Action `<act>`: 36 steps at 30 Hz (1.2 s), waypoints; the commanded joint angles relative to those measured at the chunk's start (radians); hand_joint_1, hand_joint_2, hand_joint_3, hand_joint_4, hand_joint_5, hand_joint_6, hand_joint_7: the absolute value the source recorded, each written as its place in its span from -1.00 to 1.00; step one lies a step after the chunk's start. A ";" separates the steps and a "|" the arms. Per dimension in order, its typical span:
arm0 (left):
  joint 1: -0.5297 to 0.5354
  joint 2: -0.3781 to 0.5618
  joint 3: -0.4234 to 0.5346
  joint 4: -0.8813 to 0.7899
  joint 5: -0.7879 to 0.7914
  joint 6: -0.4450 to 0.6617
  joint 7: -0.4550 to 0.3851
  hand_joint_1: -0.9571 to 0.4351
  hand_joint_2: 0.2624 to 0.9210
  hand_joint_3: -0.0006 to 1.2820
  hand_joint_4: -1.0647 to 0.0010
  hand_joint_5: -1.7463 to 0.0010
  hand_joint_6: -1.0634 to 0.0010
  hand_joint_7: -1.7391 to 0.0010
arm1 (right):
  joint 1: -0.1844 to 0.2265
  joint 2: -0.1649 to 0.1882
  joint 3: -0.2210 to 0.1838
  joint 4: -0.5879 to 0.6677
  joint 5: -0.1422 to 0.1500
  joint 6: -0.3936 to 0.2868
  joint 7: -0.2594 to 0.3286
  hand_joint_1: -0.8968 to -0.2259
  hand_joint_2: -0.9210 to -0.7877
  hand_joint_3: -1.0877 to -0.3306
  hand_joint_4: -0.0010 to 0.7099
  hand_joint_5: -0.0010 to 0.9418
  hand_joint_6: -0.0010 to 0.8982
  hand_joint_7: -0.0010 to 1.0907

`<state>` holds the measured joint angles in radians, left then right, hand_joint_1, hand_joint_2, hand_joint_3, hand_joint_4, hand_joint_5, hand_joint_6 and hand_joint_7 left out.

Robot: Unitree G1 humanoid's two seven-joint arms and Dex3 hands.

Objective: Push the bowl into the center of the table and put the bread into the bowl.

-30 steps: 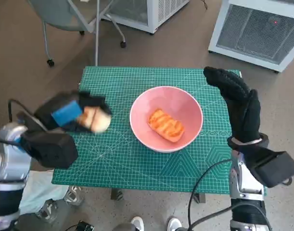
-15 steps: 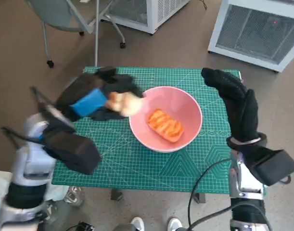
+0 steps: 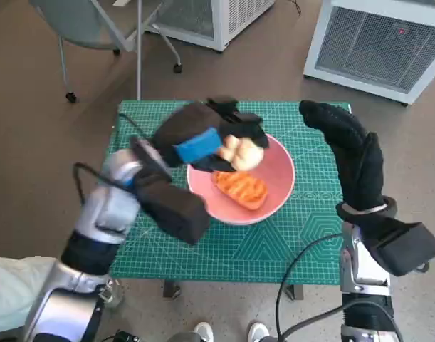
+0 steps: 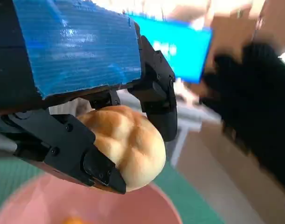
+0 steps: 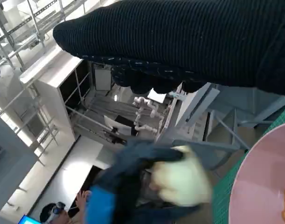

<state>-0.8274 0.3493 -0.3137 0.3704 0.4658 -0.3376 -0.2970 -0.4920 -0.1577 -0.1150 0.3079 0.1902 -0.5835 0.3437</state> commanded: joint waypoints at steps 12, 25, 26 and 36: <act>-0.002 0.012 -0.011 0.000 -0.022 0.055 -0.131 0.05 0.89 -0.97 0.25 0.94 0.22 0.86 | 0.039 -0.015 -0.012 -0.035 -0.033 0.008 -0.041 -0.38 -1.00 -0.20 -0.59 -0.99 -1.00 -0.14; 0.030 0.023 0.032 -0.050 -0.086 0.029 -0.145 -0.11 0.89 -0.99 0.57 1.00 0.36 0.98 | 0.039 -0.015 -0.019 -0.048 -0.028 0.012 -0.051 -0.38 -1.00 -0.20 -0.58 -0.99 -1.00 -0.15; 0.032 0.024 0.036 -0.051 -0.092 0.027 -0.146 -0.12 0.89 -0.99 0.58 1.00 0.37 0.99 | 0.039 -0.015 -0.019 -0.049 -0.027 0.013 -0.052 -0.38 -1.00 -0.19 -0.58 -0.99 -1.00 -0.15; 0.034 0.035 0.106 -0.027 -0.224 -0.018 -0.179 -0.14 0.90 -0.99 0.65 1.00 0.43 1.00 | 0.029 -0.013 -0.019 -0.057 -0.027 0.018 -0.059 -0.38 -1.00 -0.18 -0.57 -0.99 -1.00 -0.15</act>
<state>-0.7964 0.3736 -0.2403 0.3344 0.2932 -0.3344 -0.4602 -0.4726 -0.1649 -0.1301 0.2504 0.1597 -0.5825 0.2919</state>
